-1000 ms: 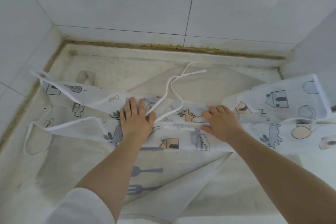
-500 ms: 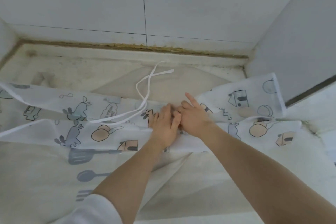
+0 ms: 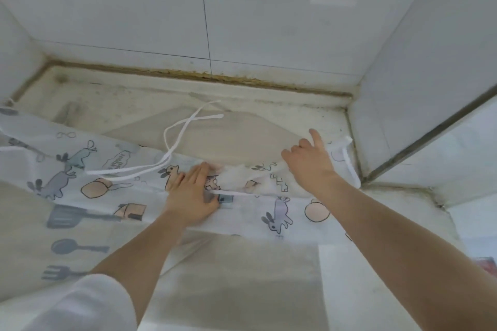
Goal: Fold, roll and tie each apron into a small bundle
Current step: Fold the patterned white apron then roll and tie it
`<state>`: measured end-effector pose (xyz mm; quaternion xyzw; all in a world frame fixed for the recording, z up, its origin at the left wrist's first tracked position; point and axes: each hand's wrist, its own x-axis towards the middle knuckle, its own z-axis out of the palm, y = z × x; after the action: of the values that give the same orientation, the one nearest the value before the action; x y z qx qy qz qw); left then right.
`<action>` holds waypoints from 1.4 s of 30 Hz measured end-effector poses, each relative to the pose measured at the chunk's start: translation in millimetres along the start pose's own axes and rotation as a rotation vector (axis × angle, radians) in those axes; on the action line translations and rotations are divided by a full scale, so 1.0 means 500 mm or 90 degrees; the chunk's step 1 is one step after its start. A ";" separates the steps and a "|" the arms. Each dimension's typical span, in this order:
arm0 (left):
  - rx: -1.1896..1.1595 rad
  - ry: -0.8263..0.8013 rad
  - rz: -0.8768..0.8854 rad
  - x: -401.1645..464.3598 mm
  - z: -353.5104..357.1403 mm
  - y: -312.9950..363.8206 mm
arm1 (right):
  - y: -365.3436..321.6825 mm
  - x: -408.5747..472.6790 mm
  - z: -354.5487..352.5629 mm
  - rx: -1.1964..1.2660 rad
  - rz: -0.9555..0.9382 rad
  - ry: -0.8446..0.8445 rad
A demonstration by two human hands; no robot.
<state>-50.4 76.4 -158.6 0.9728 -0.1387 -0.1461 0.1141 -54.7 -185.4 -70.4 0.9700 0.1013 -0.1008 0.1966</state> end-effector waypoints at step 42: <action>-0.059 0.074 0.019 0.018 0.057 0.120 | 0.170 -0.131 0.147 0.736 0.411 0.092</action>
<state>-65.1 12.6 -171.6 0.9712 -0.1391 -0.0939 0.1691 -108.7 -301.8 -90.9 0.9053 -0.2520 -0.0097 -0.3418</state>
